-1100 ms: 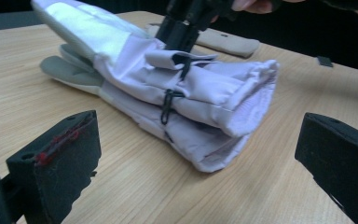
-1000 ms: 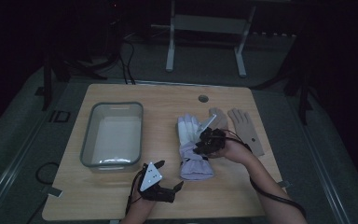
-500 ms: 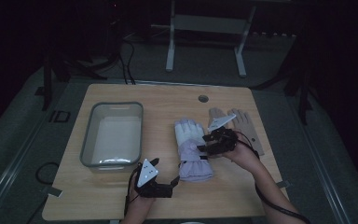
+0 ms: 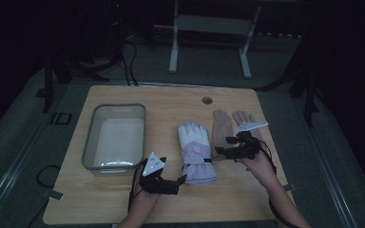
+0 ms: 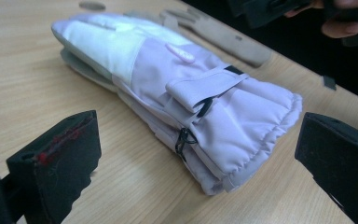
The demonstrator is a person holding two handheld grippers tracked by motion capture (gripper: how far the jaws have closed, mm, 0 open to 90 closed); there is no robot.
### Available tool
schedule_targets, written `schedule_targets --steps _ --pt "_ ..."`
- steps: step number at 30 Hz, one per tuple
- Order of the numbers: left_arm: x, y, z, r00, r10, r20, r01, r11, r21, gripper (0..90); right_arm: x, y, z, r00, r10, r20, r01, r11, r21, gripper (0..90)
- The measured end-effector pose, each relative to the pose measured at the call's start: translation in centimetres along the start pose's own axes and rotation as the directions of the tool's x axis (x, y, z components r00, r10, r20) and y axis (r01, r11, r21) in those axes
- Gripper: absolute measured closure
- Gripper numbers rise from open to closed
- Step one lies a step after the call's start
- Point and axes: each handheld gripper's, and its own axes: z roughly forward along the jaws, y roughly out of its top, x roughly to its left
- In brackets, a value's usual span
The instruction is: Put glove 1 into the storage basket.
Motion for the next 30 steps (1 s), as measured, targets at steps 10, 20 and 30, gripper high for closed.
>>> schedule_targets --steps 10,20,30 --pt "0.1 3.3 2.5 0.9982 -0.050 0.034 0.043 0.9846 0.170 0.5 -0.4 -0.1 -0.2 0.9999 -0.016 -0.007 0.015 0.993 -0.114 21.0" --pt "0.0 3.9 3.8 0.9940 -0.109 0.006 0.103 0.9598 0.261 12.6 0.4 0.0 1.9 0.9975 0.054 -0.045 -0.056 0.997 -0.050 22.4" --pt "0.1 1.8 5.4 0.9869 -0.160 -0.021 0.158 0.9273 0.340 19.6 0.5 -0.9 4.3 0.9877 0.149 -0.048 -0.147 0.988 0.042 42.9"
